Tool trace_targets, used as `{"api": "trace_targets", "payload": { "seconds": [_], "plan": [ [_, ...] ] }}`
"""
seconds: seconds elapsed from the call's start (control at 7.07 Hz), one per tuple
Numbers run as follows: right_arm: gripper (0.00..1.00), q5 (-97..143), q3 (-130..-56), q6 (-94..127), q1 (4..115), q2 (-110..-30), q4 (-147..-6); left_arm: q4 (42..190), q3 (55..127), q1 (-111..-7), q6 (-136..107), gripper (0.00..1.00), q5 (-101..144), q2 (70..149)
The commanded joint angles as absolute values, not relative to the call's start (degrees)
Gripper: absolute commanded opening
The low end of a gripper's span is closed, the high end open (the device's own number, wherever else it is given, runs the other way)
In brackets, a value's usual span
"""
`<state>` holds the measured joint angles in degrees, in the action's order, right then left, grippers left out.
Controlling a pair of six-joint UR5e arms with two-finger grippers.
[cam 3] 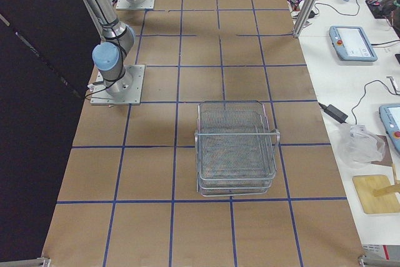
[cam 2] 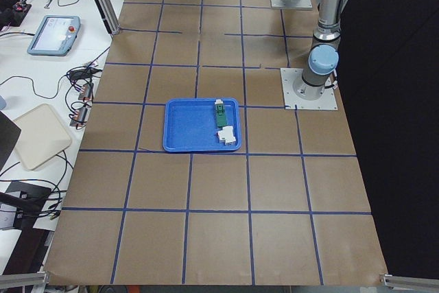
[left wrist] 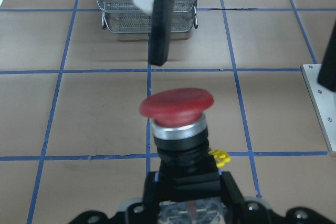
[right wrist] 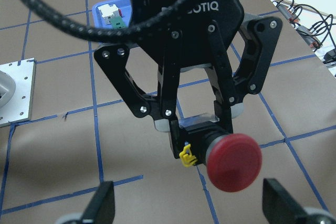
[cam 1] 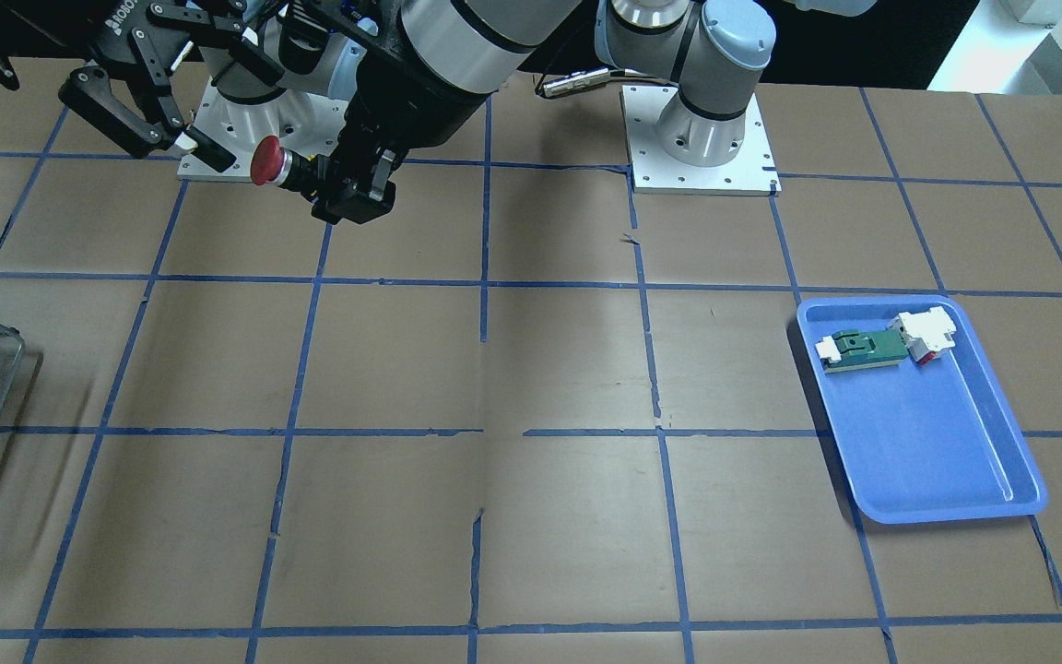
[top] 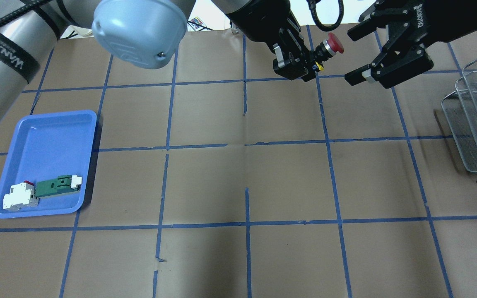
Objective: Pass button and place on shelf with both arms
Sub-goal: 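Hold the button out with the left gripper while the right gripper approaches it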
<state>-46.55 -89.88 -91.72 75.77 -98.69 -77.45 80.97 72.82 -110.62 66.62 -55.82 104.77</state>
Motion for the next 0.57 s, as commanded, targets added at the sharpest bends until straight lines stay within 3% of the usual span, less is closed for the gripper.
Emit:
{"api": "trace_targets", "payload": {
  "seconds": [0.0,0.42],
  "plan": [
    [1.00,-45.71,-89.39,-90.97,77.25,-98.44,-78.57,80.95,72.69,-110.65,66.80,0.02,-55.55,104.16],
    [1.00,-45.18,-89.12,-90.70,77.26,-97.47,-80.15,81.12,73.30,-110.83,66.71,0.02,-55.37,103.10]
  ]
}}
